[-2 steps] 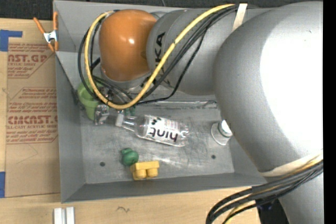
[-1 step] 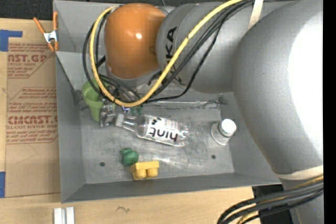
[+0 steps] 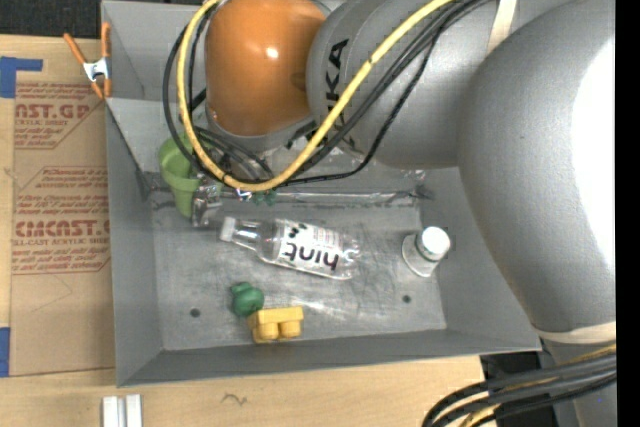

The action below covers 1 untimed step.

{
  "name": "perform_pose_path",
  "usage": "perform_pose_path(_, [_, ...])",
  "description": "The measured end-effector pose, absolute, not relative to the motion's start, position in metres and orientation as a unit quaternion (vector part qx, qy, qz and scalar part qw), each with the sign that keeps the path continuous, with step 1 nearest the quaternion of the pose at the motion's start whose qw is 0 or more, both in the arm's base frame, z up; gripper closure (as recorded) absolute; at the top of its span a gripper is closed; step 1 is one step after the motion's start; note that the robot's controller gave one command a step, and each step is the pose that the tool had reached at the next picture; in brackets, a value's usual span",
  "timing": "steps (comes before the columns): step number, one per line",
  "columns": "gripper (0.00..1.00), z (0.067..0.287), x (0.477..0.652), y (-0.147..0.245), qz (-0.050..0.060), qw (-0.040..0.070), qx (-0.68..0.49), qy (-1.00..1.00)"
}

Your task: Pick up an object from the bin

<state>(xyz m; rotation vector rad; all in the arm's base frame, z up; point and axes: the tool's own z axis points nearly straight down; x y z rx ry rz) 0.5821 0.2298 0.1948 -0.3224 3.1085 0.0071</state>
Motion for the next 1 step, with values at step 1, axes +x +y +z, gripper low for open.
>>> perform_pose_path(1, [1.0,0.2151,0.5825,0.231,-0.001,-0.004,-0.105,0.994])
